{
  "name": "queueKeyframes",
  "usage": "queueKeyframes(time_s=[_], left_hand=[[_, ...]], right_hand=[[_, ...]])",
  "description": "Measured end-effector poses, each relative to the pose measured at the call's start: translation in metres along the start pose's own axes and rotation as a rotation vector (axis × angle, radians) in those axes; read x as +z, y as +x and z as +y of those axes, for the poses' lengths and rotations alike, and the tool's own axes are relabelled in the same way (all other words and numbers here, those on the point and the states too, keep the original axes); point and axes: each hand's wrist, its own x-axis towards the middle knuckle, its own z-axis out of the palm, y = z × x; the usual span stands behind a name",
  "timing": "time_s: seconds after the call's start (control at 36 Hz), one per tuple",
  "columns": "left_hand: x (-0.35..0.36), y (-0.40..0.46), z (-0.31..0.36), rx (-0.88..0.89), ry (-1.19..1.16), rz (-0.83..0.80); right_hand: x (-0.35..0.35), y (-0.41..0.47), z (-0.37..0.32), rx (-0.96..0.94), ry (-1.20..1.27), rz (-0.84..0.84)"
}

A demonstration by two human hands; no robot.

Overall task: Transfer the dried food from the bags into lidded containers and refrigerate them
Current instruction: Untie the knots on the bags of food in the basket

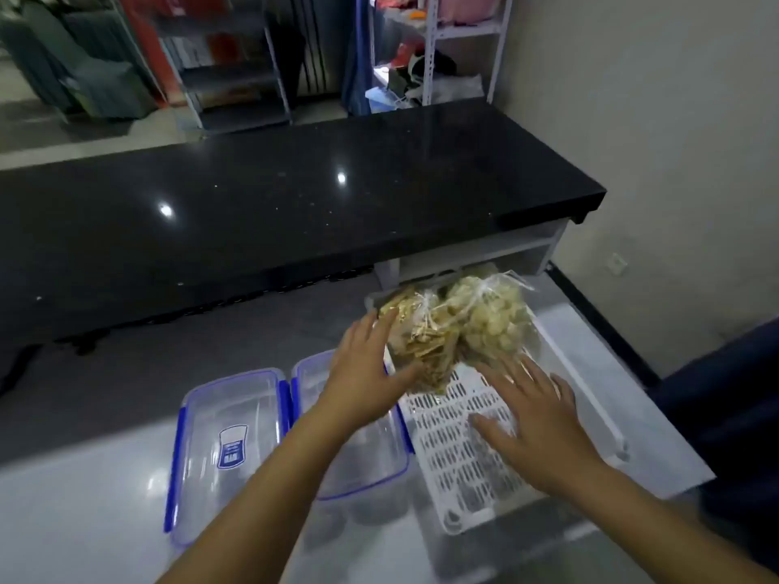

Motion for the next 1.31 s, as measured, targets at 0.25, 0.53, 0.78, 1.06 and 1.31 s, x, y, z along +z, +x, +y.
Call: queueKeyframes(time_s=[0.25, 0.53, 0.78, 1.06, 1.31], left_hand=[[0.003, 0.099, 0.031, -0.237, 0.002, -0.233], [0.004, 0.11, 0.046, -0.319, 0.118, -0.413], [0.009, 0.055, 0.05, -0.16, 0.067, -0.684], [0.021, 0.033, 0.05, 0.133, 0.319, -0.66], [0.03, 0.03, 0.053, 0.071, 0.186, -0.615]], right_hand=[[0.021, 0.003, 0.058, -0.112, -0.01, -0.099], [0.021, -0.017, 0.068, -0.079, 0.102, -0.116], [0.007, -0.014, 0.057, -0.018, 0.263, -0.069], [0.015, -0.008, 0.035, 0.042, 0.476, -0.089], [-0.003, 0.013, 0.052, 0.077, 0.683, -0.181]])
